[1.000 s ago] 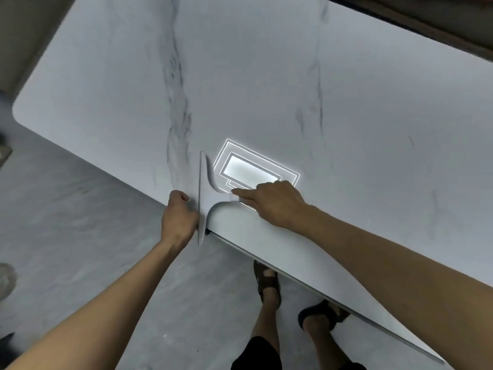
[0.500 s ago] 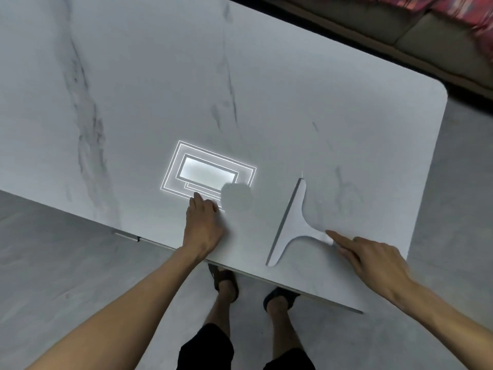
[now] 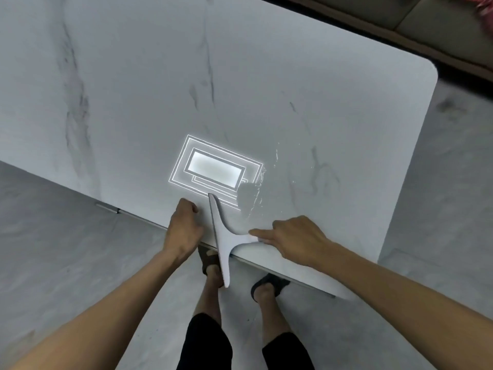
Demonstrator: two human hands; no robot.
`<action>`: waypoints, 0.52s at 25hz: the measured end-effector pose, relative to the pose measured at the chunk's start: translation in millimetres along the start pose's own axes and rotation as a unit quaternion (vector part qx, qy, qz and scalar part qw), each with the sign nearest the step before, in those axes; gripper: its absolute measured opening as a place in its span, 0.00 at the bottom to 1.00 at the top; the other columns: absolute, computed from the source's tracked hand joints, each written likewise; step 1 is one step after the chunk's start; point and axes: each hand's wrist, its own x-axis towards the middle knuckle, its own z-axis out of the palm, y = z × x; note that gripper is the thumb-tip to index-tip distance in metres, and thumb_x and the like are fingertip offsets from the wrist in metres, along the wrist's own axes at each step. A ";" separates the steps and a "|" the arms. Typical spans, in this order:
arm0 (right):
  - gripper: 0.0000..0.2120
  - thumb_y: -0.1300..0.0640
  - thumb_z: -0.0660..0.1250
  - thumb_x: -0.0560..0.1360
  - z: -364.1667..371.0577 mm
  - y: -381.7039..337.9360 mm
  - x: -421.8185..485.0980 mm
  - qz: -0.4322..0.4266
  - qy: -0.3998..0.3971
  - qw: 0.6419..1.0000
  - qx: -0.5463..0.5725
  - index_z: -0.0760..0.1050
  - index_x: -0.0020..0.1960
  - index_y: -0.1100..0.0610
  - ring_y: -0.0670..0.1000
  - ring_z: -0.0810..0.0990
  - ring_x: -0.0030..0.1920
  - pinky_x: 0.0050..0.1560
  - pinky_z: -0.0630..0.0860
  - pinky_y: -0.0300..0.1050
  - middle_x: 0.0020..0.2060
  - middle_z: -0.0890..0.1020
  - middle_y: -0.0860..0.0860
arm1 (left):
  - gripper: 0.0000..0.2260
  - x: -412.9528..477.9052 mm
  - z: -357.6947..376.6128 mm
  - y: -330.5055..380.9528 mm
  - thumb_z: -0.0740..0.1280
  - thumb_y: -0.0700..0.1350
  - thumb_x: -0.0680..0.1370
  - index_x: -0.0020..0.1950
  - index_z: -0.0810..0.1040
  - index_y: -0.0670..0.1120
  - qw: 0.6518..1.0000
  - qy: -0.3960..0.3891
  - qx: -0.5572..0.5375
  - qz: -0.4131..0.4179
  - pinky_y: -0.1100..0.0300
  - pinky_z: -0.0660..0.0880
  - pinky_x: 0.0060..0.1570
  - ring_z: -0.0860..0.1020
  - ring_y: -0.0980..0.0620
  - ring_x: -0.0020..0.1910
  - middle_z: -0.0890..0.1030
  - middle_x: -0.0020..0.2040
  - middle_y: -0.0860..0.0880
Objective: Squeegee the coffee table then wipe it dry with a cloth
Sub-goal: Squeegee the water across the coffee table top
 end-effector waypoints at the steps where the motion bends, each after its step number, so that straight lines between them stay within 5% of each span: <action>1: 0.26 0.53 0.77 0.67 -1.0 15.5 -13.8 0.014 -0.004 1.000 -0.002 0.75 0.62 0.38 0.51 0.71 0.20 0.25 0.45 0.37 0.26 0.74 0.47 | 0.16 -6.1 8.6 1.2 0.61 0.32 0.69 0.52 0.65 0.46 1.000 -0.017 0.004 0.008 0.60 0.65 0.32 0.74 0.46 0.43 0.74 0.47 0.46; 4: 0.17 0.44 0.61 0.78 -8.1 56.6 -63.3 0.059 0.012 0.998 -0.016 0.70 0.66 0.34 0.51 0.76 0.27 0.26 0.59 0.40 0.31 0.76 0.47 | 0.15 -13.2 31.8 14.0 0.62 0.32 0.67 0.50 0.67 0.44 0.997 -0.053 0.046 0.042 0.57 0.68 0.41 0.72 0.43 0.48 0.68 0.51 0.45; 6: 0.24 0.37 0.39 0.79 -17.3 73.8 -91.1 0.094 0.013 0.995 -0.003 0.65 0.68 0.32 0.52 0.79 0.32 0.30 0.63 0.43 0.35 0.77 0.47 | 0.13 -15.9 39.5 21.8 0.63 0.33 0.67 0.49 0.67 0.43 0.997 -0.054 0.045 0.038 0.54 0.68 0.43 0.71 0.42 0.49 0.67 0.51 0.45; 8: 0.31 0.35 0.30 0.77 -24.8 78.7 -101.2 0.089 0.037 0.995 -0.009 0.66 0.68 0.31 0.52 0.78 0.30 0.28 0.64 0.43 0.35 0.77 0.46 | 0.14 -18.7 38.9 22.5 0.62 0.34 0.68 0.53 0.67 0.43 0.999 -0.024 0.025 0.013 0.54 0.67 0.42 0.72 0.43 0.47 0.70 0.49 0.47; 13: 0.15 0.45 0.61 0.78 -12.9 40.9 -41.0 -0.082 -0.023 0.996 -0.028 0.72 0.64 0.35 0.52 0.74 0.23 0.24 0.56 0.39 0.29 0.76 0.47 | 0.13 -21.8 27.3 15.1 0.60 0.35 0.72 0.53 0.65 0.47 0.997 0.051 -0.013 -0.052 0.56 0.64 0.31 0.73 0.46 0.37 0.75 0.42 0.47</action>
